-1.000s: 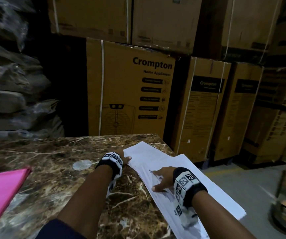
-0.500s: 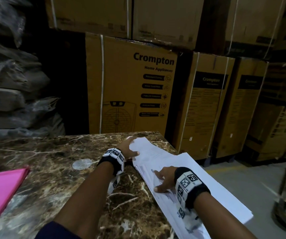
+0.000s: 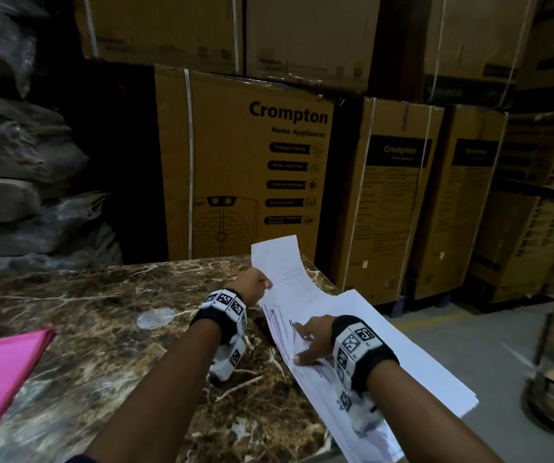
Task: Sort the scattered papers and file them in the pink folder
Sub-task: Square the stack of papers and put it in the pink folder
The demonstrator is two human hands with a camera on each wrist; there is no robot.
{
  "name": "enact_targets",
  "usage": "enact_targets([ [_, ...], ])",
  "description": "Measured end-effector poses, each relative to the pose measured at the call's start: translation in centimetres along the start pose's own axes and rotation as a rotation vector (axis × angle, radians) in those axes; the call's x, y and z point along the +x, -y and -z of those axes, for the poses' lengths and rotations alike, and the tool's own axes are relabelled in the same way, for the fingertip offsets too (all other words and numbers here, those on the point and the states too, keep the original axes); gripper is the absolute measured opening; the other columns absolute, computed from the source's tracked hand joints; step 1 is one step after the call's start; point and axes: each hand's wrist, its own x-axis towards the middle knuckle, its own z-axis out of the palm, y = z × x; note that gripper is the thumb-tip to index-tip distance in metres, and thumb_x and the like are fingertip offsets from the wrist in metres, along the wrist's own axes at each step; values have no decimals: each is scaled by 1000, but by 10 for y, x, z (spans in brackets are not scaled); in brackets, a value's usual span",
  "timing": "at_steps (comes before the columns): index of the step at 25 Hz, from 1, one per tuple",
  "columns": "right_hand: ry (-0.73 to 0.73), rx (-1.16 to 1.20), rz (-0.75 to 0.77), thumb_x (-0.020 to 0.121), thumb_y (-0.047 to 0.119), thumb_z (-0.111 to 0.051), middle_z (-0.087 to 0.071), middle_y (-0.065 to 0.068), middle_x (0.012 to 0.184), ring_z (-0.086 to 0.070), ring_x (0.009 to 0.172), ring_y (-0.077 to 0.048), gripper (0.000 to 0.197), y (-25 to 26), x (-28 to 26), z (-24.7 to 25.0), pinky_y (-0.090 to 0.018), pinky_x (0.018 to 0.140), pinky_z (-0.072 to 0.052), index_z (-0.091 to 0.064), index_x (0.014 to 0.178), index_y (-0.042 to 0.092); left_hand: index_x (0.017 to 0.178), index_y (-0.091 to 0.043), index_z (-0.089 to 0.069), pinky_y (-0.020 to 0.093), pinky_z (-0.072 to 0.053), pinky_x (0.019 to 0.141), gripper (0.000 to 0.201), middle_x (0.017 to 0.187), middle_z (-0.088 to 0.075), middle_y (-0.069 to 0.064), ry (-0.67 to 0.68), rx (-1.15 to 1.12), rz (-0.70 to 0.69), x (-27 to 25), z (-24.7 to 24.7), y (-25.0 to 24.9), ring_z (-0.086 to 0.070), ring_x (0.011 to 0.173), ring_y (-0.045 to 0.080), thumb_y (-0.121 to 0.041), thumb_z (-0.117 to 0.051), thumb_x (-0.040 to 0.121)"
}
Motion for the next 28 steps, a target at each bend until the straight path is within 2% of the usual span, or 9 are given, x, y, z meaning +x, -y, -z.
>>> enact_targets([
  [4, -16, 35, 2, 86, 71, -54, -21, -11, 162, -28, 146, -31, 106, 4, 6, -1, -37, 116, -28, 0, 159, 16, 122, 1, -68, 31, -47, 97, 28, 128, -66, 15, -154, -38, -57, -13, 7, -4, -61, 120, 27, -5, -62, 95],
  [7, 42, 35, -75, 80, 74, -59, -12, -17, 164, -19, 150, -33, 121, 1, 9, -17, -40, 120, -23, 12, 157, 15, 121, 2, -67, 34, -48, 101, 37, 127, -65, 16, -177, -89, -111, -18, -10, -7, -60, 121, 28, -1, -74, 85],
  [9, 47, 24, -64, 80, 73, -60, -10, -20, 164, -16, 151, -34, 122, 5, 6, -14, -42, 120, -24, 15, 156, 14, 118, 1, -68, 33, -48, 99, 37, 125, -65, 17, -287, -157, -116, -25, 2, -5, -60, 120, 30, 4, -73, 81],
  [13, 36, 27, -9, 82, 71, -59, -29, -19, 158, -35, 142, -34, 119, 8, 6, -13, -38, 111, -37, 11, 157, 10, 116, 4, -67, 24, -48, 82, 34, 120, -67, 16, -496, -212, -90, -45, 40, 0, -64, 111, 28, 4, -74, 83],
  [20, -47, 147, -34, 88, 71, -50, -22, -11, 163, -30, 146, -30, 101, 5, -3, -15, -38, 118, -25, -6, 159, 14, 115, -2, -69, 34, -50, 95, 39, 119, -67, 11, -640, -274, -125, -101, 94, 12, -60, 113, 21, -7, -82, 79],
  [23, -58, 102, -63, 76, 82, -36, -27, -14, 161, -34, 143, -32, 110, 9, -10, -16, -40, 116, -29, -15, 157, 12, 116, -7, -67, 46, -53, 96, 40, 116, -62, 5, -597, -373, -152, -130, 103, 21, -57, 112, 18, -6, -81, 79],
  [24, -89, 124, -83, 80, 80, -36, -27, -14, 161, -34, 143, -32, 105, 11, -14, -17, -40, 116, -30, -16, 157, 12, 115, -9, -66, 48, -53, 96, 39, 115, -62, 5, -607, -398, -163, -139, 103, 24, -57, 112, 19, -4, -81, 79],
  [26, -218, 219, -112, 99, 60, -35, -28, -14, 160, -34, 143, -32, 76, 14, -21, -17, -38, 114, -32, -18, 157, 12, 115, -14, -65, 50, -51, 98, 38, 116, -61, 6, -623, -456, -160, -161, 100, 31, -56, 115, 21, -2, -78, 81],
  [28, -342, 396, -108, 107, 42, -29, -37, -16, 155, -38, 141, -34, 55, 18, -31, -15, -37, 108, -36, -31, 152, 12, 116, -17, -64, 53, -50, 99, 36, 118, -59, 6, -595, -525, -150, -180, 95, 39, -55, 119, 23, -1, -75, 84],
])
